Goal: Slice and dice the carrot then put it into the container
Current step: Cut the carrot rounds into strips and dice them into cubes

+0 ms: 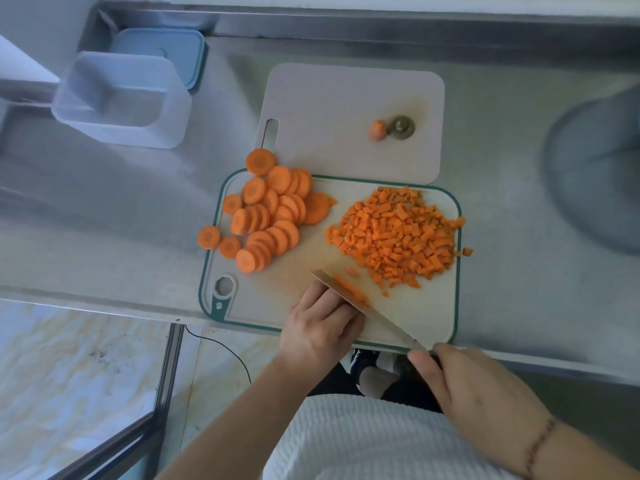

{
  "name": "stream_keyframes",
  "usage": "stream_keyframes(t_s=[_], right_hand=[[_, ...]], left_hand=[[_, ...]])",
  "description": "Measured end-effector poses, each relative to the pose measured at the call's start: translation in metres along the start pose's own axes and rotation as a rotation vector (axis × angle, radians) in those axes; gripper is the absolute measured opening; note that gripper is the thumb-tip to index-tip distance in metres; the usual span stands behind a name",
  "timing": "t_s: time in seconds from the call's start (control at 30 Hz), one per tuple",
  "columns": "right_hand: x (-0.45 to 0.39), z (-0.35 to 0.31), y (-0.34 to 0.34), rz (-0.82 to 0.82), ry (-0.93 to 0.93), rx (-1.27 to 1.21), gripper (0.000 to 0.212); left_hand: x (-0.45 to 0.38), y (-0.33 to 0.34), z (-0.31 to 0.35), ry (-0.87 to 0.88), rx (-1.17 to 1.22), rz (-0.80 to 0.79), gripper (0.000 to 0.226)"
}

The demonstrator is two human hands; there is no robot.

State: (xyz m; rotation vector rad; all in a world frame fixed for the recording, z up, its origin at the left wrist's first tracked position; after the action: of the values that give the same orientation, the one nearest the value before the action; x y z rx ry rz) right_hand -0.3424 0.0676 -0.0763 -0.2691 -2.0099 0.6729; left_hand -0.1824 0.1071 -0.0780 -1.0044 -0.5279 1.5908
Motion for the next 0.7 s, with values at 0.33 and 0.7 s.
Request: stream_keyframes(t_s=[0.33, 0.7], right_hand=[[0.005, 0.014, -0.015, 0.043, -0.114, -0.22, 0.067], [-0.02, -0.022, -0.008, 0.002, -0.087, -0.037, 0.061]], left_hand=[[0.009, -0.002, -0.002, -0.002, 0.011, -0.02, 0.006], [0.009, 0.001, -0.001, 0.008, 0.034, -0.023, 0.004]])
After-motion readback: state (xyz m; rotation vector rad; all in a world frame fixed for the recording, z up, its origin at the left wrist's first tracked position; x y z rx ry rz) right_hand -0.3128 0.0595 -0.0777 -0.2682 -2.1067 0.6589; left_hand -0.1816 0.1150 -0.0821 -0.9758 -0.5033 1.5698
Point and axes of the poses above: each hand's wrist, its own x-axis away from the middle knuckle, its own y-axis out of the palm, z = x × y, the point moved 10 cm from there along -x, towards the middle knuckle, and after that the axes turned 10 degrees about -z, right-handed, at the moved point
